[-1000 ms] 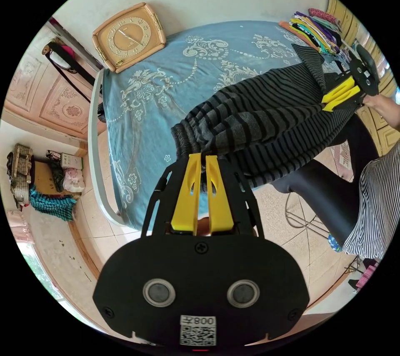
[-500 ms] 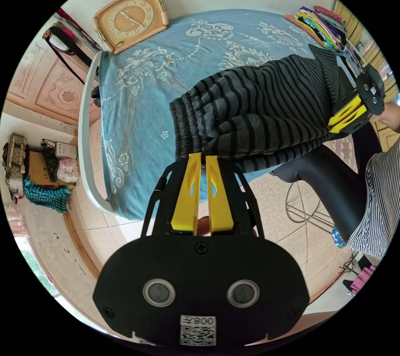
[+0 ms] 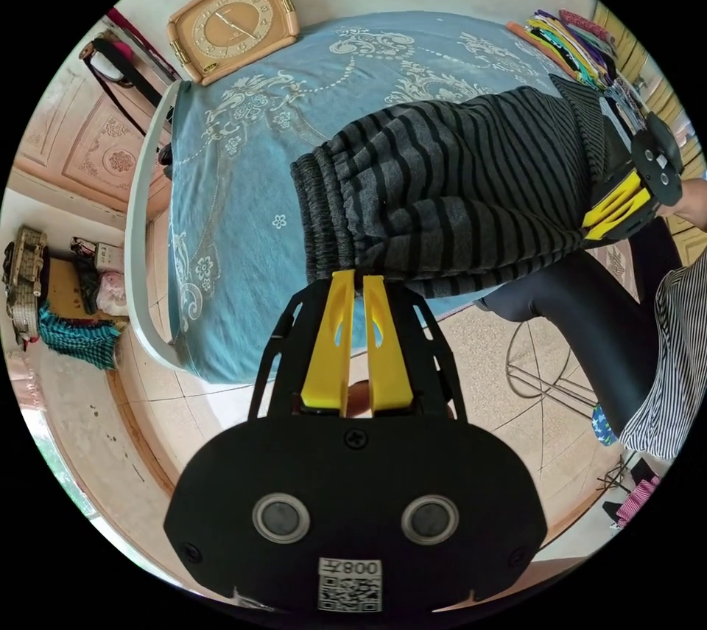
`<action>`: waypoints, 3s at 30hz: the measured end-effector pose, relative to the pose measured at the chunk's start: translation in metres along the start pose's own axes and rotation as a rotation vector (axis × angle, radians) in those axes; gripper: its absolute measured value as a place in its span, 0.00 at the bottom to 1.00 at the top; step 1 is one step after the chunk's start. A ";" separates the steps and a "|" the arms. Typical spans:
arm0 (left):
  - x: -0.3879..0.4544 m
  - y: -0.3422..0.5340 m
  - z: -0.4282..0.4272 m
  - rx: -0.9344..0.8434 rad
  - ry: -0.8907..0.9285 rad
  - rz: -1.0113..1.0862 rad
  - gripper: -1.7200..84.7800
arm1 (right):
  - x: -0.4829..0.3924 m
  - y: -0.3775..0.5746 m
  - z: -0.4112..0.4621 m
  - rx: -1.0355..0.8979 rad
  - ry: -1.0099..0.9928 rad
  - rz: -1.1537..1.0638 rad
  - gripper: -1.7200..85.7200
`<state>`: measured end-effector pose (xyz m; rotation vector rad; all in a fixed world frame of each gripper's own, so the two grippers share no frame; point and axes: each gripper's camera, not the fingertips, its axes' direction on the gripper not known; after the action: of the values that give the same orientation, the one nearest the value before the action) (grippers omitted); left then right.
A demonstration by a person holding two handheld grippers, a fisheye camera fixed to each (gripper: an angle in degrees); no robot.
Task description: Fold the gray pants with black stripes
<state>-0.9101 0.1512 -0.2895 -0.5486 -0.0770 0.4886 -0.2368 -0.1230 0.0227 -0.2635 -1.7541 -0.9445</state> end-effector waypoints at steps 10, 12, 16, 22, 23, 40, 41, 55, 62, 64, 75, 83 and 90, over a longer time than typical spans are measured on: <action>0.002 0.050 -0.001 0.208 0.167 -0.236 0.02 | 0.012 0.019 -0.010 -0.013 -0.045 0.048 0.04; 0.011 0.052 0.002 0.306 0.252 -0.274 0.02 | 0.015 0.024 -0.016 -0.007 -0.058 0.063 0.04; 0.040 0.035 0.046 0.241 0.283 -0.354 0.02 | 0.022 0.039 -0.035 0.021 -0.093 0.104 0.05; 0.050 0.036 0.090 0.170 0.286 -0.433 0.02 | 0.031 0.075 -0.084 0.117 -0.179 0.202 0.04; 0.052 0.034 0.092 0.165 0.283 -0.433 0.02 | 0.032 0.080 -0.091 0.132 -0.188 0.211 0.04; 0.206 -0.070 0.088 0.339 0.502 -0.073 0.08 | 0.084 0.192 -0.204 0.180 -0.119 0.526 0.03; 0.220 -0.087 0.094 0.322 0.557 -0.032 0.09 | 0.088 0.199 -0.213 0.192 -0.094 0.552 0.03; 0.329 -0.255 0.138 0.143 0.619 0.169 0.11 | 0.200 0.325 -0.350 0.233 0.039 1.133 0.11; 0.379 -0.289 0.146 0.086 0.570 0.222 0.09 | 0.195 0.334 -0.378 0.197 0.032 1.189 0.11; 0.386 -0.296 0.145 0.077 0.578 0.222 0.07 | 0.189 0.332 -0.391 0.174 0.046 1.187 0.11; 0.430 -0.320 0.108 0.144 0.603 0.233 0.05 | 0.137 0.361 -0.471 0.239 0.004 1.158 0.05; 0.491 -0.321 0.056 0.201 0.553 0.397 0.05 | 0.030 0.440 -0.548 0.492 -0.020 1.164 0.04; 0.554 -0.321 0.034 0.164 0.402 0.546 0.05 | -0.067 0.490 -0.567 0.570 -0.040 1.207 0.03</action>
<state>-0.2907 0.1870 -0.1266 -0.4951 0.5054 0.8956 0.4766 -0.1810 0.2543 -0.8257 -1.4295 0.4195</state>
